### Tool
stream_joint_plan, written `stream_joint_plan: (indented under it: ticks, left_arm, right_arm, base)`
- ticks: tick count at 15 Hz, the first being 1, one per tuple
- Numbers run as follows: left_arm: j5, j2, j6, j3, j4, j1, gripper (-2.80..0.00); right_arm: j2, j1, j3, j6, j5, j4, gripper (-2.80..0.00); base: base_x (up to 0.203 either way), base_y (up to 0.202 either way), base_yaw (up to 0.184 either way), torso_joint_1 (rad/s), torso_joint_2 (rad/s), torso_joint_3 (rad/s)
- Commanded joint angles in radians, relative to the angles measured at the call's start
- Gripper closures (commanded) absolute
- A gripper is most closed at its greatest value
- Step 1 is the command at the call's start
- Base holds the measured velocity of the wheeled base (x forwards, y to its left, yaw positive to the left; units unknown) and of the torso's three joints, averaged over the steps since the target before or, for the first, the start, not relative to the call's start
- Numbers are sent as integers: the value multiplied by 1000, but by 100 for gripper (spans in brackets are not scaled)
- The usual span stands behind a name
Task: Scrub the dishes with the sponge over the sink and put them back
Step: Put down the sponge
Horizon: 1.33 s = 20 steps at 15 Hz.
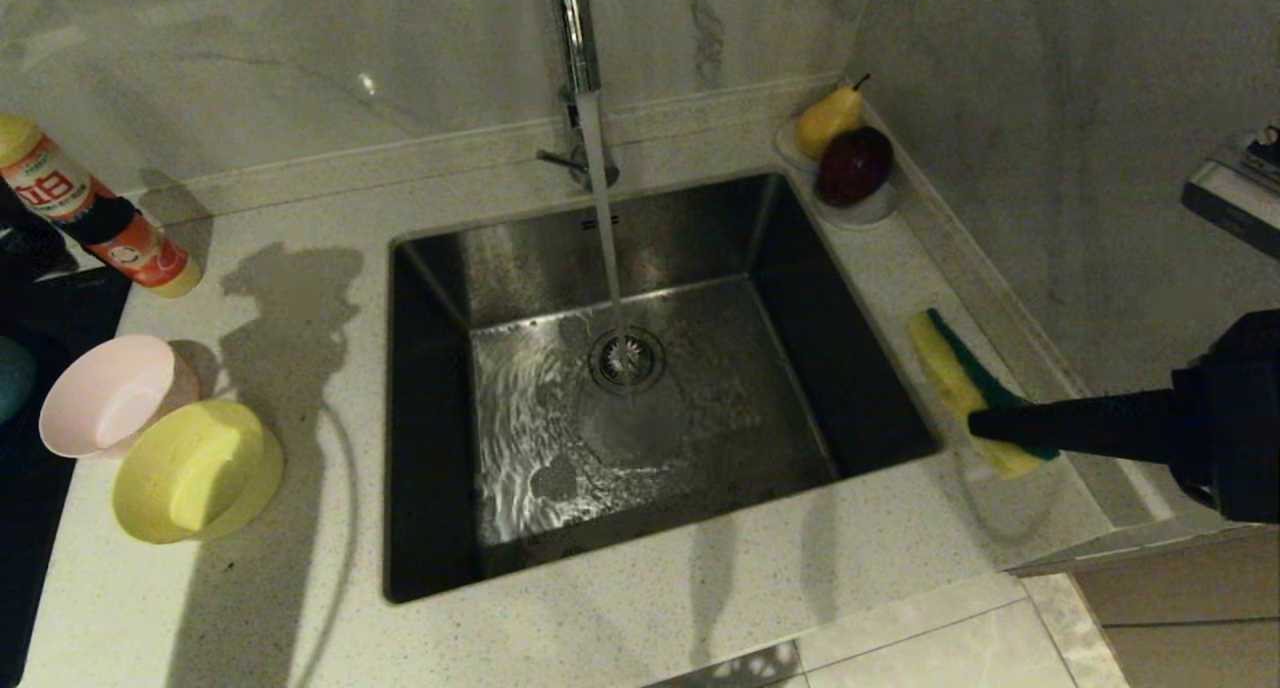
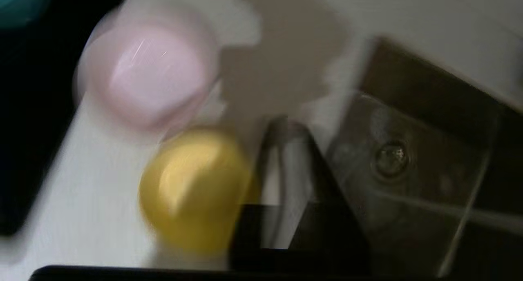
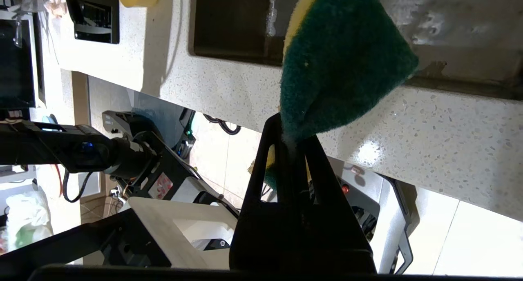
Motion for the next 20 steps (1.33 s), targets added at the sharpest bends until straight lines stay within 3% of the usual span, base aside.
stream_joint_plan:
  ticks: [1, 3, 4, 7, 9, 12, 15, 17, 20]
  left_arm:
    - [-30, -5, 208, 25, -208, -57, 0]
    - [-19, -7, 349, 92, -310, -152, 0]
    - [-7, -18, 391, 143, -363, -200, 0]
    - [60, -142, 449, 263, -481, -291, 0]
    - [90, -273, 463, 319, -490, -305, 0]
    - [223, -480, 470, 409, -462, -310, 0]
    - [306, -717, 470, 612, -431, -303, 0]
    - [356, -822, 459, 746, -409, -262, 0]
    - [373, -984, 435, 907, -376, -226, 0]
  right_arm:
    - [-12, 0, 3, 5, 1, 2, 0]
    - [-12, 0, 3, 5, 0, 2, 0]
    - [-14, 0, 4, 5, 1, 2, 0]
    - [-9, -1, 8, 5, 0, 2, 0]
    - [-3, -1, 8, 5, 0, 2, 0]
    - [2, 0, 9, 5, 1, 2, 0]
    - [-5, 0, 21, 0, 3, 0, 0]
    - [-5, 0, 18, -1, 3, 0, 0]
    - [-12, 0, 18, -1, 3, 0, 0]
  base:
    - [0, 0, 0, 0, 0, 0]
    - [0, 0, 0, 0, 0, 0]
    - [0, 0, 0, 0, 0, 0]
    - [0, 0, 0, 0, 0, 0]
    - [0, 0, 0, 0, 0, 0]
    - [0, 0, 0, 0, 0, 0]
    - [0, 0, 0, 0, 0, 0]
    - [0, 0, 0, 0, 0, 0]
    - [0, 0, 0, 0, 0, 0]
